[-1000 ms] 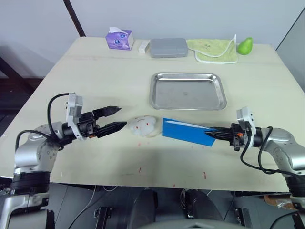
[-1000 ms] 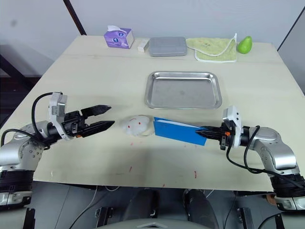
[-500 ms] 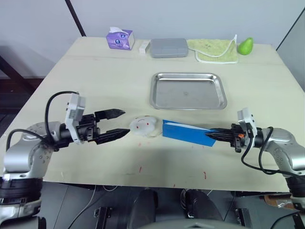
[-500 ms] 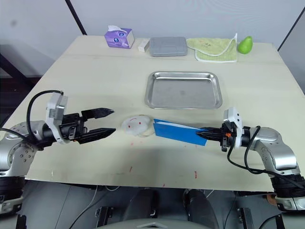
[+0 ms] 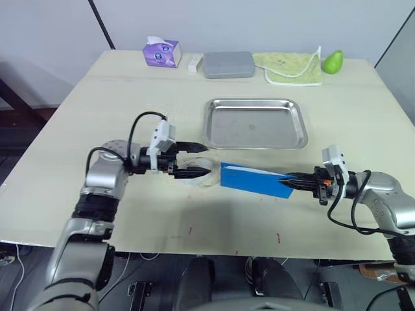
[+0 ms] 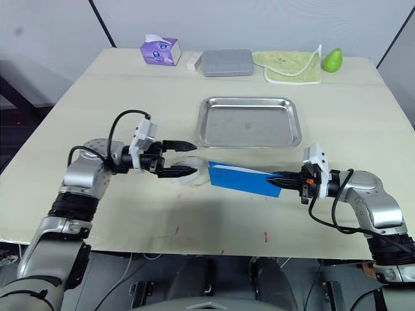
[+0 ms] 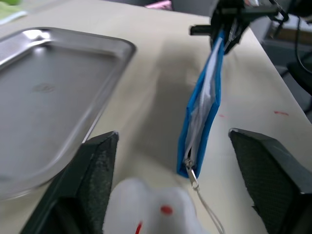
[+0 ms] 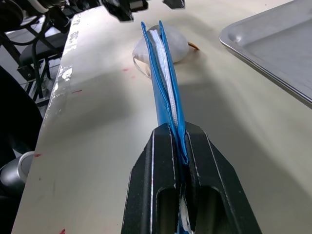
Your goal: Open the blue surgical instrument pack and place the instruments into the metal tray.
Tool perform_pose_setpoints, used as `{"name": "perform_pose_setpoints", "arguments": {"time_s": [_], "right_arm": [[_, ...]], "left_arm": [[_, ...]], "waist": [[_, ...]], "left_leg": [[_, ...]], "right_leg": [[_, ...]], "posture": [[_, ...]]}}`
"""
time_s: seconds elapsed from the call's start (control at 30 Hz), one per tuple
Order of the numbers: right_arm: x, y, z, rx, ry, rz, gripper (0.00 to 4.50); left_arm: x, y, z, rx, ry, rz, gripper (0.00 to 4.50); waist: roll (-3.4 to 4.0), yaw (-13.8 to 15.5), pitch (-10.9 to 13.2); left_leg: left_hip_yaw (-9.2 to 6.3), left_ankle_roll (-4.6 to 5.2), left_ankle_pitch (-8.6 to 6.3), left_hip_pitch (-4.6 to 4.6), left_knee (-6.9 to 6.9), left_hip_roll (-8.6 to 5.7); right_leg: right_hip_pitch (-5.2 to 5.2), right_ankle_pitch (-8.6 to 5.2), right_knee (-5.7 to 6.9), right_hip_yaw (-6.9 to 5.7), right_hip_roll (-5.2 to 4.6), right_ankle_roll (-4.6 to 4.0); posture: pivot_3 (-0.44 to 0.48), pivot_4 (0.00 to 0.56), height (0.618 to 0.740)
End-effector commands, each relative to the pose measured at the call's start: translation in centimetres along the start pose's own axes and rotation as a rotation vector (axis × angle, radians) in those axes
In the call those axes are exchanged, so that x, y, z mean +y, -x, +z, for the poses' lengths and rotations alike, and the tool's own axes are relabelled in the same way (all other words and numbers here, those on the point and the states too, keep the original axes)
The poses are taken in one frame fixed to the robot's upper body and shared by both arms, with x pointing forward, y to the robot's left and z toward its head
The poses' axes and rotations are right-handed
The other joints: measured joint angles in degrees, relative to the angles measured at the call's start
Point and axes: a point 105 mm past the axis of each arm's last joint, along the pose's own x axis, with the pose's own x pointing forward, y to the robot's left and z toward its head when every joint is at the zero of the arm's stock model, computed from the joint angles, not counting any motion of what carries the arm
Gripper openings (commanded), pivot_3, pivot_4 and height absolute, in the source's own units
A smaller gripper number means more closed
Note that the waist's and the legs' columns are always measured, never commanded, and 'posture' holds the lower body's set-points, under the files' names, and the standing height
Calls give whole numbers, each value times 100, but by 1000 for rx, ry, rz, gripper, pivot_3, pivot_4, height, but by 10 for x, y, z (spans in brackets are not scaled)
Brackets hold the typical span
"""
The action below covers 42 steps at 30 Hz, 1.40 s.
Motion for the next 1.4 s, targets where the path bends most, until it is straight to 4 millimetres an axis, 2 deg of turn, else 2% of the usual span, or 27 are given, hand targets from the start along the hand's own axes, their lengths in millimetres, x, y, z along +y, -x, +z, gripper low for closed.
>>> {"name": "perform_pose_setpoints", "arguments": {"time_s": [0.03, 0.47, 0.6, 0.83, 1.4], "right_arm": [[2, -1, 6, 2, 31, 17, 0], [7, -3, 7, 3, 31, 43, 0], [6, -1, 5, 11, 33, 37, 0], [6, 0, 5, 13, 32, 37, 0], [8, -1, 6, 12, 34, 49, 0]], "left_arm": [[4, -6, 5, 2, -53, -15, 3838], [12, -18, 8, -17, -86, -17, 3838], [11, -9, 16, -60, -68, -23, 3838], [12, 1, 12, -44, -54, 0, 3838], [3, -33, -1, -12, -134, -64, 3838]], "waist": [[0, -1, 0], [0, -3, 0], [0, -4, 0], [0, 0, 0], [0, 1, 0]], "left_leg": [[0, 0, 0, 0, 0, 0], [-3, 0, 0, 0, 1, 0], [-3, 0, 0, -1, 0, 0], [-4, 0, 0, 0, 0, 0], [-4, 0, 0, -1, 1, 0]], "right_leg": [[0, 0, 1, 0, 0, 0], [0, 0, 1, 0, 1, 0], [0, 0, 1, -1, 1, 0], [1, 0, 1, -1, 1, 0], [1, 0, 1, -1, 1, 0]], "posture": [[0, 150, 738], [0, 150, 738], [0, 150, 738], [0, 150, 738], [0, 150, 738]]}}
